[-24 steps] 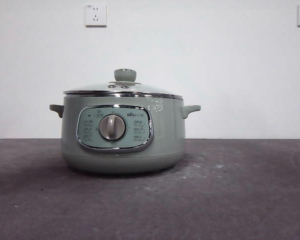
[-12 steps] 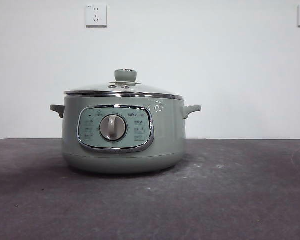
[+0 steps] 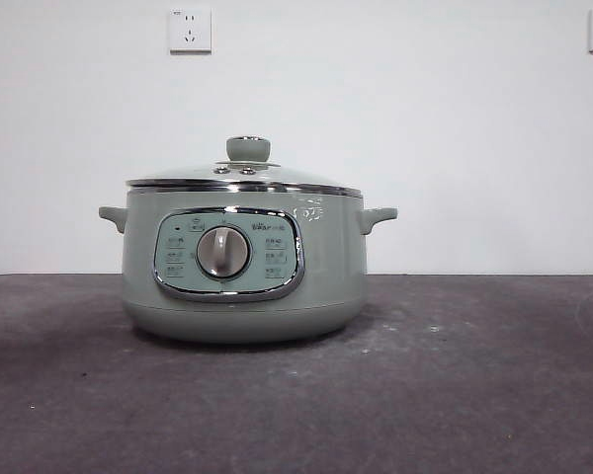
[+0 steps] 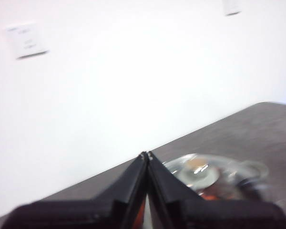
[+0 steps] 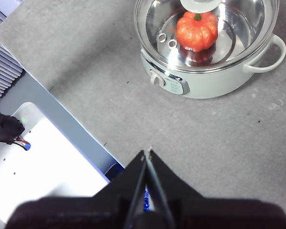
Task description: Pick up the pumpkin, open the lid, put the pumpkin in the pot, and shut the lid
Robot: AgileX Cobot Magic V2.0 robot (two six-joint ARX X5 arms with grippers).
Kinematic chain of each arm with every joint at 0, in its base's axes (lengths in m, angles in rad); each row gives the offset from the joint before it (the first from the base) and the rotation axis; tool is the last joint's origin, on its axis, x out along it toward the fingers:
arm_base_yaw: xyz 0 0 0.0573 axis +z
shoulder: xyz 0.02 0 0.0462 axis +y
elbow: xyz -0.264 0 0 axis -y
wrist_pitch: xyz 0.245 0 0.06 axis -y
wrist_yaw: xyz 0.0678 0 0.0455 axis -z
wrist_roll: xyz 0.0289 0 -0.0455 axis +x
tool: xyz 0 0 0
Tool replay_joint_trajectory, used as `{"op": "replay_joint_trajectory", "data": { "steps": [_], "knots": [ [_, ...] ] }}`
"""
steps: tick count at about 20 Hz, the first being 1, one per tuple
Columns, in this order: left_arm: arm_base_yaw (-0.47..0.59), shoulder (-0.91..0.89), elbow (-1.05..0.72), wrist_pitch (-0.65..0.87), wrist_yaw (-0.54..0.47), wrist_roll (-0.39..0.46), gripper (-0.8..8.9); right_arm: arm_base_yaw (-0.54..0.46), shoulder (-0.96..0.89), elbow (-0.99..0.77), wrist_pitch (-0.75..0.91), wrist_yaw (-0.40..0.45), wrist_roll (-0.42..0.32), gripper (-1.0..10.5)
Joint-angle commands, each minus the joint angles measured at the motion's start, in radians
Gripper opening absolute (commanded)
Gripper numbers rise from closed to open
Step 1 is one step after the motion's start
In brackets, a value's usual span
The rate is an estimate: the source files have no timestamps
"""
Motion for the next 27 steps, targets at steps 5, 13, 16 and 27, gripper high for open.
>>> {"op": "replay_joint_trajectory", "data": {
  "steps": [5,13,16,27],
  "knots": [
    [0.09,-0.288,-0.348,0.033,-0.11,0.01,-0.03,0.002,0.0,-0.002,-0.01,0.003,0.009,0.0],
    [0.092,-0.444,-0.632,0.04,-0.153,-0.021,-0.03,0.002,0.0,-0.002,-0.01,0.003,0.009,0.0],
    [0.091,-0.475,-0.674,0.026,-0.152,-0.022,-0.04,0.002,0.0,-0.002,-0.01,0.003,0.009,0.0],
    [0.091,-0.488,-0.674,-0.085,-0.149,-0.029,-0.03,0.002,0.0,-0.002,-0.01,0.003,0.009,0.0]
  ]
}}
